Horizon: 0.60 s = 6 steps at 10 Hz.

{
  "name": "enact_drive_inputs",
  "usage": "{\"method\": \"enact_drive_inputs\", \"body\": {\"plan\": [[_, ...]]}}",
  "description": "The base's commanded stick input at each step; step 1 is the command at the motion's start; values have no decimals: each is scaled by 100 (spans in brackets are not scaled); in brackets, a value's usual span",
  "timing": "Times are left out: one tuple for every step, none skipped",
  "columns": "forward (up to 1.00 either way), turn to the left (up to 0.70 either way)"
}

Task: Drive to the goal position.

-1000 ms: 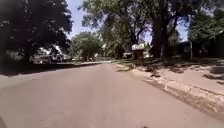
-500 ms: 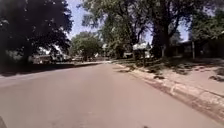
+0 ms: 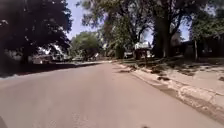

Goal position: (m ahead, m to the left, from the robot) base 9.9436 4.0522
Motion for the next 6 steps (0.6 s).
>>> {"method": "enact_drive_inputs", "body": {"plan": [[50,0],[50,0],[50,0],[50,0],[50,0],[50,0]]}}
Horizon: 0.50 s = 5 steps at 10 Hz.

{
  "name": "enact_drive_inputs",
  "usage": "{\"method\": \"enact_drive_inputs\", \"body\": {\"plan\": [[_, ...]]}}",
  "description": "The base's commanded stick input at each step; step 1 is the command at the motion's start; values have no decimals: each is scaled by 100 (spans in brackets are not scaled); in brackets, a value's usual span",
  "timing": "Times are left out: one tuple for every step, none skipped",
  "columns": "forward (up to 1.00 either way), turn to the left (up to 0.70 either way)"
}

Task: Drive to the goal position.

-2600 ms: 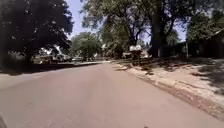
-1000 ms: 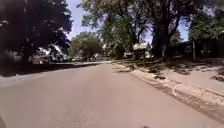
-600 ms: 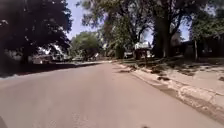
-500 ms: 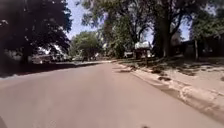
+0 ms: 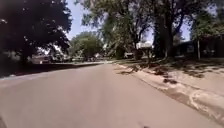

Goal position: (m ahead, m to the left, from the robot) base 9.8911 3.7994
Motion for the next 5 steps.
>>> {"method": "enact_drive_inputs", "body": {"plan": [[50,0],[50,0],[50,0],[50,0],[50,0]]}}
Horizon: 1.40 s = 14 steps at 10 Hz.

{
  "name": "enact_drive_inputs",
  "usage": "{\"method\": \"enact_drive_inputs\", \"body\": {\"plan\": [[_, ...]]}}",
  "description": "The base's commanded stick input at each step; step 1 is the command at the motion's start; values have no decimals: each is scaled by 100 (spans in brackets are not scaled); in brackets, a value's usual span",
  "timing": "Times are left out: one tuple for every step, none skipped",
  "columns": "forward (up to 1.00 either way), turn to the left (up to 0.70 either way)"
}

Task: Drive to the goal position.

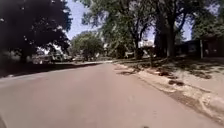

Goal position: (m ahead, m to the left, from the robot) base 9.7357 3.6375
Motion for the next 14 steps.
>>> {"method": "enact_drive_inputs", "body": {"plan": [[50,0],[50,0],[50,0],[50,0],[50,0],[50,0],[50,0],[50,0],[50,0],[50,50],[50,50],[50,48],[50,30],[50,11]]}}
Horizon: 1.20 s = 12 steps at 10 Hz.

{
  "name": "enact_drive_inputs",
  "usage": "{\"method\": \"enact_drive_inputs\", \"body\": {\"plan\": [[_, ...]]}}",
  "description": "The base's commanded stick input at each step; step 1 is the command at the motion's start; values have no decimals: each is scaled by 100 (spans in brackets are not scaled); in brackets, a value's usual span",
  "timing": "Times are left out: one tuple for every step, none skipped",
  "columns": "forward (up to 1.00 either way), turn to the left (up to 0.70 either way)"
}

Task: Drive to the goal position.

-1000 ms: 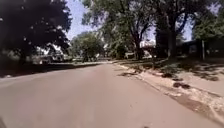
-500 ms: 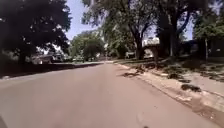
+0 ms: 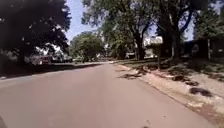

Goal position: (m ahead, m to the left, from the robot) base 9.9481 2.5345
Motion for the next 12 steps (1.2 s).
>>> {"method": "enact_drive_inputs", "body": {"plan": [[50,0],[50,0],[50,0],[50,0],[50,0],[50,0],[50,0],[50,0],[50,0],[50,0],[50,0],[50,0]]}}
